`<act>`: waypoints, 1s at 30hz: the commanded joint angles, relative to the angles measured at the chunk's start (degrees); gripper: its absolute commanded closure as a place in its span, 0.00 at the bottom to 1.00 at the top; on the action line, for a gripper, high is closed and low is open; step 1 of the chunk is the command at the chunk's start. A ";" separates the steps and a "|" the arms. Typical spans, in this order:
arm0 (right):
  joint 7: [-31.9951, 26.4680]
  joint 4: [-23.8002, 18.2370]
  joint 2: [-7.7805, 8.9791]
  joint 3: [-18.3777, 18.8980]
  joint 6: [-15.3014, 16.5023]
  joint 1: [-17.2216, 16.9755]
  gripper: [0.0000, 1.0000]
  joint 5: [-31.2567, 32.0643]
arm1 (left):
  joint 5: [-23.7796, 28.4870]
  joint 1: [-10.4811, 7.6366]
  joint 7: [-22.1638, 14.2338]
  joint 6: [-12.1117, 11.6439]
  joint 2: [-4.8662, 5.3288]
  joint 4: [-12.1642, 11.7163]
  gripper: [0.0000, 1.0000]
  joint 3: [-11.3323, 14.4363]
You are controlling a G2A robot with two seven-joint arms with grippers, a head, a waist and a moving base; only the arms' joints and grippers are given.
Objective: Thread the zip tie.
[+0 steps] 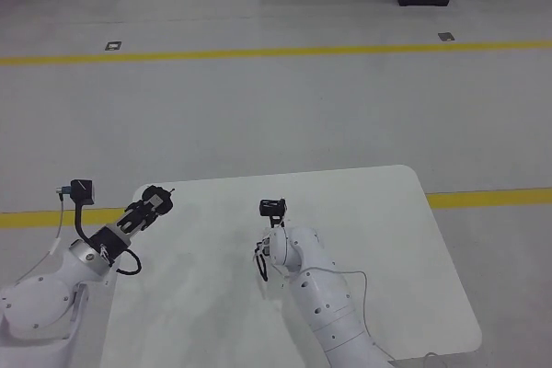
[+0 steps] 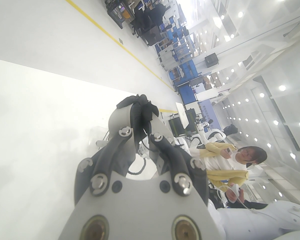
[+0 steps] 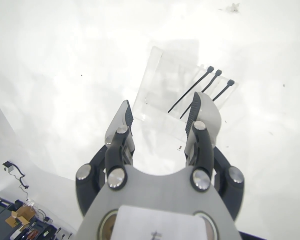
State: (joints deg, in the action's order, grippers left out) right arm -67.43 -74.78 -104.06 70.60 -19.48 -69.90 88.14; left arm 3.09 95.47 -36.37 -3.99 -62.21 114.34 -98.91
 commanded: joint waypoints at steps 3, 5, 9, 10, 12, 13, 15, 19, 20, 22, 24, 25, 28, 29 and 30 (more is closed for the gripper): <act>-0.40 0.11 -0.05 -0.05 0.00 0.11 0.51 1.26 | 0.00 0.00 0.00 0.00 0.00 0.00 1.00 0.00; -0.61 -0.03 -0.08 -0.14 0.00 0.09 0.51 1.58 | 0.00 0.00 0.00 0.00 0.00 0.00 1.00 0.00; -0.67 0.10 -0.03 -0.21 0.00 0.05 0.50 1.81 | 0.00 0.00 0.00 0.00 0.00 0.00 1.00 0.00; -0.67 0.24 -0.04 -0.23 0.00 0.11 0.50 1.81 | 0.00 0.00 0.00 0.00 0.00 0.00 1.00 0.00; -0.65 0.35 -0.07 -0.30 0.00 0.20 0.50 1.81 | 0.00 0.00 0.00 0.00 0.00 0.00 1.00 0.00; -0.63 0.27 -0.08 -0.43 0.00 0.21 0.50 1.81 | 0.00 0.00 0.00 0.00 0.00 0.00 1.00 0.00; -0.64 -0.18 -0.03 -0.59 0.00 0.14 0.50 1.81 | 0.00 0.00 0.00 0.00 0.00 0.00 1.00 0.00; -0.02 -0.83 0.22 -1.13 0.00 -0.27 0.51 1.81 | 0.00 0.00 0.00 0.00 0.00 0.00 1.00 0.00; -0.27 -0.78 0.26 -1.15 0.00 -0.35 0.51 1.81 | 0.00 0.00 0.00 0.00 0.00 0.00 1.00 0.00; -0.57 -0.59 0.31 -1.10 0.00 -0.32 0.51 1.81 | 0.00 0.00 0.00 0.00 0.00 0.00 1.00 0.00; -0.76 -0.28 0.39 -1.03 0.00 -0.21 0.51 1.81 | 0.00 0.00 0.00 0.00 0.00 0.00 1.00 0.00; -0.85 -0.14 0.43 -1.02 0.00 -0.11 0.51 1.81 | 0.00 0.00 0.00 0.00 0.00 0.00 1.00 0.00; -0.86 -0.06 0.64 -0.98 0.00 0.06 0.51 1.81 | 0.00 0.00 0.00 0.00 0.00 0.00 1.00 0.00; -0.73 -0.13 0.76 -1.02 0.00 0.12 0.51 1.81 | 0.00 0.00 0.00 0.00 0.00 0.00 1.00 0.00; -0.66 -0.20 0.96 -1.17 0.00 0.15 0.51 1.81 | 0.00 0.00 0.00 0.00 0.00 0.00 1.00 0.00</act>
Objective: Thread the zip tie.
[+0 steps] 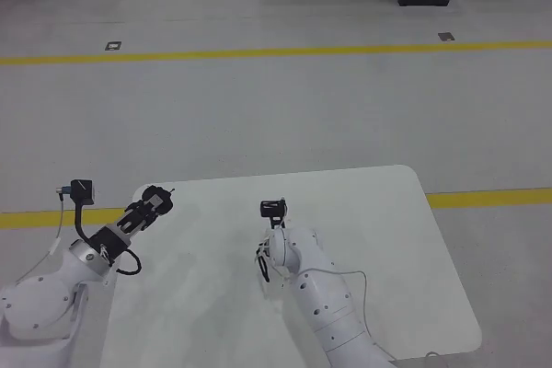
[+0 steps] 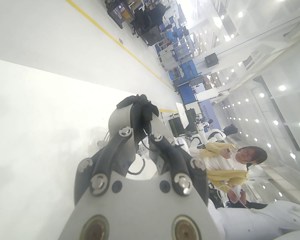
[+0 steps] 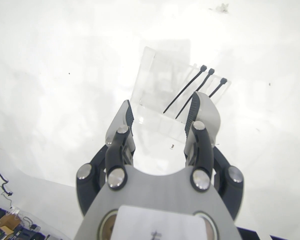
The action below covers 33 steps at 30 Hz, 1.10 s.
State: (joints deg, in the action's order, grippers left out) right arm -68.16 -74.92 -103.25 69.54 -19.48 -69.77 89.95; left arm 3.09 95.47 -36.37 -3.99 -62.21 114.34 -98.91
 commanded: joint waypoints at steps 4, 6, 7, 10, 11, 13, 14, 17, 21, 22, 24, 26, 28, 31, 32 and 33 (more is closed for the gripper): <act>-0.28 -0.40 0.90 -0.62 0.00 0.04 0.50 0.00 | 0.00 0.00 0.00 0.00 0.00 0.00 1.00 0.00; -0.50 -0.73 1.28 -0.84 0.00 -0.05 0.50 0.00 | 0.00 0.00 0.00 0.00 0.00 0.00 1.00 0.00; -0.68 -0.94 1.56 -0.94 0.00 -0.12 0.50 0.00 | 0.00 0.00 0.00 0.00 0.00 0.00 1.00 0.00; -0.96 -1.41 2.37 -1.32 0.00 -0.21 0.48 0.00 | 0.00 0.00 0.00 0.00 0.00 0.00 1.00 0.00; -1.03 -1.59 2.59 -1.46 0.00 -0.24 0.47 0.00 | 0.00 0.00 0.00 0.00 0.00 0.00 1.00 0.00; -1.29 -1.93 2.95 -1.71 0.00 -0.36 0.47 0.00 | 0.00 0.00 0.00 0.00 0.00 0.00 1.00 0.00; -1.36 -1.95 3.13 -1.85 0.00 -0.42 0.47 0.00 | 0.00 0.00 0.00 0.00 0.00 0.00 1.00 0.00; -1.31 -1.46 3.40 -2.20 0.00 -0.25 0.50 0.00 | 0.00 0.00 0.00 0.00 0.00 0.00 1.00 0.00; -1.30 -0.96 3.33 -2.23 0.00 0.01 0.50 0.00 | 0.00 0.00 0.00 0.00 0.00 0.00 1.00 0.00; -1.35 -1.05 3.28 -2.26 0.00 0.02 0.50 0.00 | 0.00 0.00 0.00 0.00 0.00 0.00 1.00 0.00; -1.54 -1.59 3.26 -2.29 0.00 -0.13 0.50 0.00 | 0.00 0.00 0.00 0.00 0.00 0.00 1.00 0.00; -1.82 -2.54 3.33 -2.34 0.00 -0.43 0.50 0.00 | 0.00 0.00 0.00 0.00 0.00 0.00 1.00 0.00; -2.18 -4.10 3.49 -2.44 0.00 -0.96 0.50 0.00 | 0.00 0.00 0.00 0.00 0.00 0.00 1.00 0.00; -2.70 -6.39 3.89 -2.47 0.00 -1.88 0.50 0.00 | 0.00 0.00 0.00 0.00 0.00 0.00 1.00 0.00; -2.84 -6.87 4.05 -2.47 0.00 -2.09 0.51 0.00 | 0.00 0.00 0.00 0.00 0.00 0.00 1.00 0.00; -2.96 -7.21 4.21 -2.41 0.00 -2.29 0.51 0.00 | 0.00 0.00 0.00 0.00 0.00 0.00 1.00 0.00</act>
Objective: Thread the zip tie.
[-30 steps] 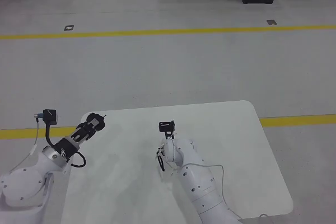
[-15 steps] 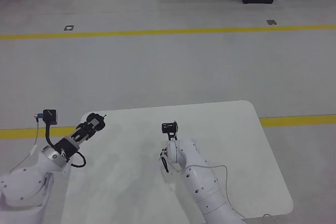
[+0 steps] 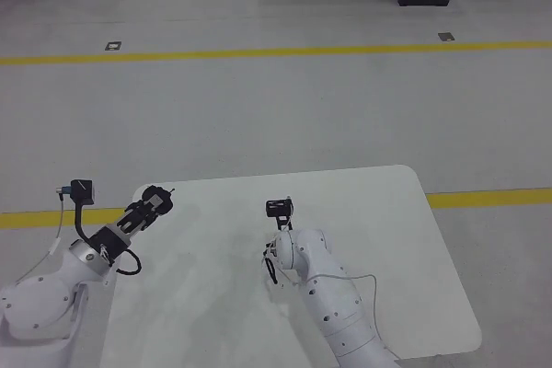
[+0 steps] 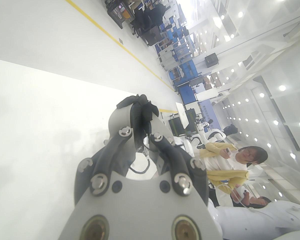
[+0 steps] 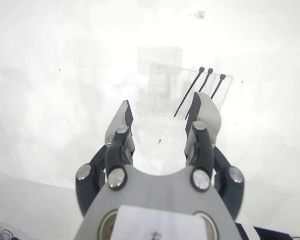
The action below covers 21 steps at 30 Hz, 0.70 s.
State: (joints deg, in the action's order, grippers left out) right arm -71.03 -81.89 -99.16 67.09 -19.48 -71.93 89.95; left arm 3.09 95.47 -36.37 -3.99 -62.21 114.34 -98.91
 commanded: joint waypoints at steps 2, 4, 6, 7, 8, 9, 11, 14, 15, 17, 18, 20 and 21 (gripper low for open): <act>-0.30 -0.37 0.45 0.17 0.00 -0.46 0.51 0.00 | 0.00 0.00 0.00 0.00 0.00 0.00 1.00 0.00; -0.22 0.03 0.68 0.21 0.00 -0.43 0.53 0.00 | 0.00 0.00 0.00 0.00 0.00 0.00 1.00 0.00; -0.20 0.25 0.80 0.29 0.00 -0.40 0.54 0.00 | 0.00 0.00 0.00 0.00 0.00 0.00 1.00 0.00; -0.21 0.27 0.84 0.28 0.00 -0.38 0.55 0.00 | 0.00 0.00 0.00 0.00 0.00 0.00 1.00 0.00; -0.21 0.32 0.88 0.33 0.00 -0.38 0.56 0.00 | 0.00 0.00 0.00 0.00 0.00 0.00 1.00 0.00; -0.19 0.36 0.91 0.36 0.00 -0.37 0.56 0.00 | 0.00 0.00 0.00 0.00 0.00 0.00 1.00 0.00; -0.16 0.34 0.94 0.37 0.00 -0.38 0.56 0.00 | 0.00 0.00 0.00 0.00 0.00 0.00 1.00 0.00; -0.05 0.59 0.98 0.35 0.00 -0.30 0.56 0.00 | 0.00 0.00 0.00 0.00 0.00 0.00 1.00 0.00; 0.03 0.84 0.98 0.34 0.00 -0.19 0.56 0.00 | 0.00 0.00 0.00 0.00 0.00 0.00 1.00 0.00; 0.12 1.16 0.97 0.36 0.00 -0.09 0.58 0.00 | 0.00 0.00 0.00 0.00 0.00 0.00 1.00 0.00; 0.23 1.42 0.95 0.37 0.00 0.01 0.58 0.00 | 0.00 0.00 0.00 0.00 0.00 0.00 1.00 0.00; 0.42 2.01 0.92 0.44 0.00 0.15 0.58 0.00 | 0.00 0.00 0.00 0.00 0.00 0.00 1.00 0.00; 0.54 2.29 0.89 0.45 0.00 0.25 0.59 0.00 | 0.00 0.00 0.00 0.00 0.00 0.00 1.00 0.00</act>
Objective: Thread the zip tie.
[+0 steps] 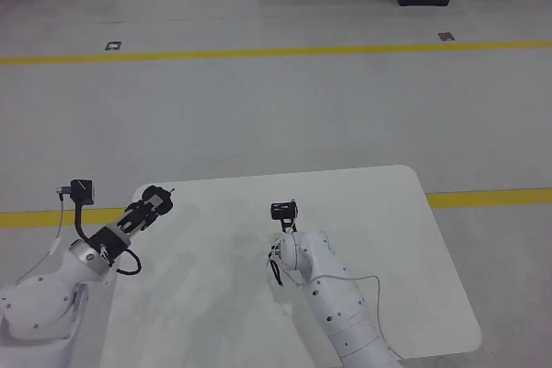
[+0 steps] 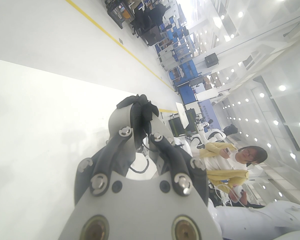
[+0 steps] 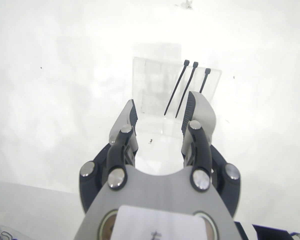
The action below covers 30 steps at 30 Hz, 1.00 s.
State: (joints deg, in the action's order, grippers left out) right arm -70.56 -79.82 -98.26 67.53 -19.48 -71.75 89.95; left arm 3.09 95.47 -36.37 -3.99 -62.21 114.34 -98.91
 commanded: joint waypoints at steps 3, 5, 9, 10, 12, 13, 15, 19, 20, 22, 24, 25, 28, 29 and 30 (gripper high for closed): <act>0.39 1.08 -0.12 0.11 0.00 0.32 0.59 0.00 | 0.00 0.00 0.00 0.00 0.00 0.00 1.00 0.00; 0.47 1.32 -0.21 0.18 0.00 0.44 0.59 0.00 | 0.00 0.00 0.00 0.00 0.00 0.00 1.00 0.00; 0.88 1.41 -0.22 0.21 0.00 0.47 0.59 0.00 | 0.00 0.00 0.00 0.00 0.00 0.00 1.00 0.00; 0.94 1.56 -0.22 0.19 0.00 0.51 0.60 0.00 | 0.00 0.00 0.00 0.00 0.00 0.00 1.00 0.00; 1.19 2.09 -0.22 0.15 0.00 0.69 0.61 0.00 | 0.00 0.00 0.00 0.00 0.00 0.00 1.00 0.00; 1.29 2.37 -0.24 0.15 0.00 0.79 0.62 0.00 | 0.00 0.00 0.00 0.00 0.00 0.00 1.00 0.00; 1.61 3.08 -0.28 0.18 0.00 1.06 0.62 0.00 | 0.00 0.00 0.00 0.00 0.00 0.00 1.00 0.00; 2.07 4.33 -0.45 0.37 0.00 1.53 0.64 0.00 | 0.00 0.00 0.00 0.00 0.00 0.00 1.00 0.00; 2.15 4.58 -0.50 0.39 0.00 1.63 0.64 0.00 | 0.00 0.00 0.00 0.00 0.00 0.00 1.00 0.00; 2.30 5.11 -0.61 0.43 0.00 1.84 0.65 0.00 | 0.00 0.00 0.00 0.00 0.00 0.00 1.00 0.00; 2.39 5.49 -0.73 0.48 0.00 1.98 0.66 0.00 | 0.00 0.00 0.00 0.00 0.00 0.00 1.00 0.00; 2.41 5.62 -0.78 0.50 0.00 2.03 0.66 0.00 | 0.00 0.00 0.00 0.00 0.00 0.00 1.00 0.00; 2.49 5.97 -0.92 0.56 0.00 2.17 0.69 0.00 | 0.00 0.00 0.00 0.00 0.00 0.00 1.00 0.00; 2.51 6.05 -0.95 0.57 0.00 2.21 0.69 0.00 | 0.00 0.00 0.00 0.00 0.00 0.00 1.00 0.00; 2.55 6.14 -0.96 0.56 0.00 2.25 0.70 0.00 | 0.00 0.00 0.00 0.00 0.00 0.00 1.00 0.00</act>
State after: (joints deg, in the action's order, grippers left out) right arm -68.04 -73.73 -99.21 68.10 -19.48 -69.53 89.95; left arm 3.09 95.47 -36.37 -3.99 -62.21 114.34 -98.91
